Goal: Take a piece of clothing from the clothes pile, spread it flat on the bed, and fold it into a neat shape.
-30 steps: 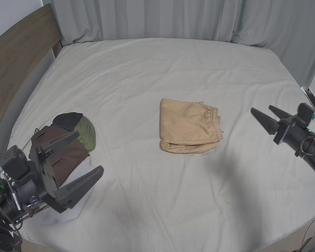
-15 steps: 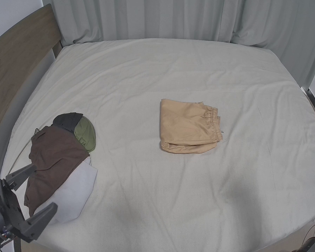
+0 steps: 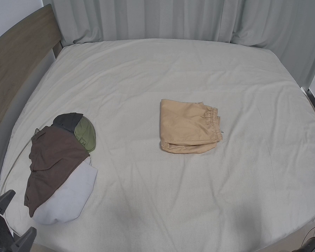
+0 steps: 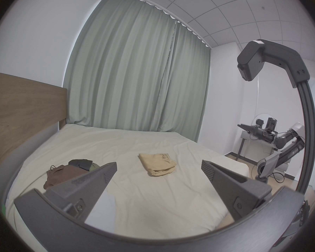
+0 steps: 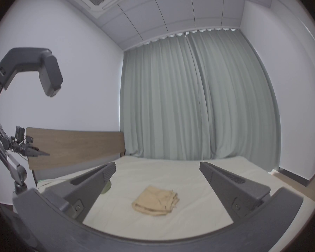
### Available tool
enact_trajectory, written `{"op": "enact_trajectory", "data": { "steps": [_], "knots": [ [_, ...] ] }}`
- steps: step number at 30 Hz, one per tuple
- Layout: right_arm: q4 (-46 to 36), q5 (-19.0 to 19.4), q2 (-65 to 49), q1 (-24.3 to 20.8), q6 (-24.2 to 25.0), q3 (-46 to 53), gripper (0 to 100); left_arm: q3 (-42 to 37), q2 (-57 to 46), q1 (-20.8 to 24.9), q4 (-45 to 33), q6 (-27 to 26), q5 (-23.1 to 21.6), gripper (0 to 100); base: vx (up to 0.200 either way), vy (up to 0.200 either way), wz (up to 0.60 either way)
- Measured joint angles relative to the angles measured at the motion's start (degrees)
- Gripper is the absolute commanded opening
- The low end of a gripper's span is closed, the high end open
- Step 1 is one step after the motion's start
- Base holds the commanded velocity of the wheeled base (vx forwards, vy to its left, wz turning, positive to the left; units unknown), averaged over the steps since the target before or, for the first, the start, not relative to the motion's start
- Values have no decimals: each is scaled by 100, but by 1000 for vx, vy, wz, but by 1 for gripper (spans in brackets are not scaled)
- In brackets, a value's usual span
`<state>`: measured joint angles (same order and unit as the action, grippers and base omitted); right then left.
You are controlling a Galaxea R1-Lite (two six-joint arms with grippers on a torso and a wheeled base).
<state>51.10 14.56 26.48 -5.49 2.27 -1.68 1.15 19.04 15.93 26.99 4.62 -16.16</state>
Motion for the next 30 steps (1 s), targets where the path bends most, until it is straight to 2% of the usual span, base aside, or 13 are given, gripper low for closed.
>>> {"op": "enact_trajectory", "data": {
  "steps": [11, 15, 19, 21, 24, 30],
  "knots": [
    [-3929, -44, -1720, 260, 7, 67, 100, -16, -808, -384, -672, 6, 65, 100, 0, 0, 0],
    [-4991, -369, -2059, 367, -93, 67, 100, -16, -1012, -494, -959, -24, 271, 100, 0, 0, 0],
    [-5243, -1191, -2298, 450, -112, 67, 100, -13, -1165, -621, -1632, -83, 777, 100, 0, 0, 0],
    [-5208, -1456, -2387, 483, -121, 67, 100, -13, -1219, -692, -2004, -101, 1137, 100, 0, 0, 0],
    [-5146, -1534, -2480, 519, -158, 67, 100, -13, -1298, -911, -2395, -238, 1508, 100, 0, 0, 0],
    [-5110, -1487, -2560, 556, -217, 67, 100, -13, -1381, -1147, -2739, -455, 1687, 100, 0, 0, 0]
  ]
}}
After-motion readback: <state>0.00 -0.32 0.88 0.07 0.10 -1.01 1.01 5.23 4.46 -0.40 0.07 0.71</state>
